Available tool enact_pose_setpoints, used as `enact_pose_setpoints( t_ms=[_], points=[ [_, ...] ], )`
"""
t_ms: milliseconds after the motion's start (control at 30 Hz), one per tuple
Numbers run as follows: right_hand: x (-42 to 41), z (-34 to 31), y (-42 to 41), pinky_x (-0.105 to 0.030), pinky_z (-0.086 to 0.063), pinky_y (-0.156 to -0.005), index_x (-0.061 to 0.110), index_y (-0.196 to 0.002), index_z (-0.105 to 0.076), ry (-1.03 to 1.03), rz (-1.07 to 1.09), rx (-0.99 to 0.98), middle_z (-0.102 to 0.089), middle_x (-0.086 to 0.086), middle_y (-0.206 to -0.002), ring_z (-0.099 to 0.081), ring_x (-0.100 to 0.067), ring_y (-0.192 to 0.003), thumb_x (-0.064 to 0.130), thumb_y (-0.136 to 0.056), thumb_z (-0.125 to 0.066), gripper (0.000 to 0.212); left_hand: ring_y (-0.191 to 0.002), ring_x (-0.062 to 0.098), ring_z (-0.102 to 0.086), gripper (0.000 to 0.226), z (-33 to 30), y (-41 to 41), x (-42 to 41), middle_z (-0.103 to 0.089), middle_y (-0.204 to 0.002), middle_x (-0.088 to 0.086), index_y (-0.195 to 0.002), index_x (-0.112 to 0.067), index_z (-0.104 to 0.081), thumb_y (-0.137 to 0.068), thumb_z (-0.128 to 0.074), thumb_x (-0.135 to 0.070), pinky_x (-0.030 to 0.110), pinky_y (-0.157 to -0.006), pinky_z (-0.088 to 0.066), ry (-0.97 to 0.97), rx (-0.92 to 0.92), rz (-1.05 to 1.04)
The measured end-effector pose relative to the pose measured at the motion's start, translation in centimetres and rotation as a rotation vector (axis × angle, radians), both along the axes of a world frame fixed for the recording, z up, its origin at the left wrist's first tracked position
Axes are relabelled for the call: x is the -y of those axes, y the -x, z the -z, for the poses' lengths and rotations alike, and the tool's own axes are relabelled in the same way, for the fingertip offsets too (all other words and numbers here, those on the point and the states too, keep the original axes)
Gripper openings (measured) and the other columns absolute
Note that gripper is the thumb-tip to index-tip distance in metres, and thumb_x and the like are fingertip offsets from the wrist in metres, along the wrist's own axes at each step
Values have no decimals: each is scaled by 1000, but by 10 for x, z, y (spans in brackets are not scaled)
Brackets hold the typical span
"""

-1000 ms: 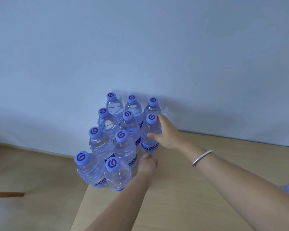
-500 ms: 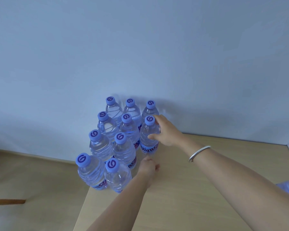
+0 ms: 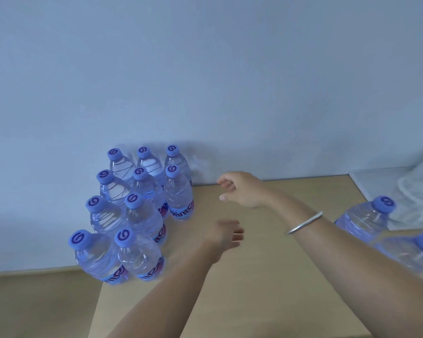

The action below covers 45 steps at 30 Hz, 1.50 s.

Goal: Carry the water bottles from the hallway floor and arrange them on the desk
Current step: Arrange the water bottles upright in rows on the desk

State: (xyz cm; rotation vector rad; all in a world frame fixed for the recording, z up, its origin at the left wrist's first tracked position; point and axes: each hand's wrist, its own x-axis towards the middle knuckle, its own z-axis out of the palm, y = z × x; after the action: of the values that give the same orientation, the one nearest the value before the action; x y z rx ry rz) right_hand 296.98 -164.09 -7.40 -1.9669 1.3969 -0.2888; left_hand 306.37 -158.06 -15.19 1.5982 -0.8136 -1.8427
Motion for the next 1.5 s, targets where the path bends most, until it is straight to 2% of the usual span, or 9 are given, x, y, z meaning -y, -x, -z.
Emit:
enact_pose_setpoints(
  t_ms=[200,400,600,767,933,1033,1200,1333,1500],
  points=[
    [-29,-30,118,-25,-37,-86,17,-129,-49,82,325,-154,-52,-3,-128,-51,-17,-113,28,-86,-64,47,-62,11,-47,11,2,48,-8,-53,-87,11,-97,-11,-53,-90,-51,-2,22,-56,-35,134,209,316],
    [-68,-33,217,-35,-40,-81,17,-120,-46,33,644,-661,-43,-9,-121,-44,-31,-109,33,-78,-64,49,-68,11,-51,14,-5,86,-13,-55,-94,7,-103,-12,-55,-90,-53,-9,24,-59,-39,183,186,504],
    [-81,-7,234,-25,-26,-51,17,-77,-36,14,679,-373,-40,5,-69,-35,-13,-60,20,-75,-69,33,-72,11,-56,7,-5,96,-21,-58,-89,-3,-95,-19,-58,-89,-56,-18,24,-66,-43,144,153,594],
    [-79,-6,225,-27,-31,-56,15,-81,-40,94,726,-340,-47,0,-77,-47,-22,-74,33,-78,-70,35,-77,13,-56,11,-4,84,-20,-58,-96,0,-100,-17,-58,-89,-57,-19,25,-65,-42,138,200,590],
    [-77,-8,199,-30,-37,-60,10,-84,-50,207,722,-408,-55,-3,-82,-52,-24,-75,38,-79,-65,32,-83,12,-54,53,-1,71,-19,-56,-102,0,-128,-9,-48,-80,-70,-10,22,-66,-42,228,250,553],
    [-76,-26,179,-27,-29,-52,14,-70,-41,280,717,-347,-48,1,-69,-46,-22,-66,41,-75,-67,37,-109,13,-51,80,0,61,-20,-43,-130,-7,-139,-24,-36,-72,-78,-15,23,-80,-43,321,217,497],
    [-72,-68,142,-29,-26,-50,16,-61,-33,373,640,-187,-37,3,-60,-33,-19,-57,41,-70,-70,46,-123,6,-39,107,5,49,-24,-27,-135,-23,-145,-38,-15,-65,-83,-19,9,-67,-40,431,153,389],
    [-72,-87,108,-30,-21,-49,17,-58,-23,433,568,-131,-26,4,-56,-25,-17,-53,45,-69,-70,56,-113,1,-51,97,9,41,-32,-49,-126,-20,-132,-44,-31,-56,-87,-22,15,-83,-45,549,106,156],
    [-67,-87,76,-30,-22,-50,16,-59,-24,433,507,-75,-27,2,-58,-27,-18,-55,46,-68,-70,55,-98,-10,-56,69,10,17,-39,-59,-108,-21,-104,-45,-47,-55,-88,-20,9,-76,-46,577,176,-35]
  ],
)
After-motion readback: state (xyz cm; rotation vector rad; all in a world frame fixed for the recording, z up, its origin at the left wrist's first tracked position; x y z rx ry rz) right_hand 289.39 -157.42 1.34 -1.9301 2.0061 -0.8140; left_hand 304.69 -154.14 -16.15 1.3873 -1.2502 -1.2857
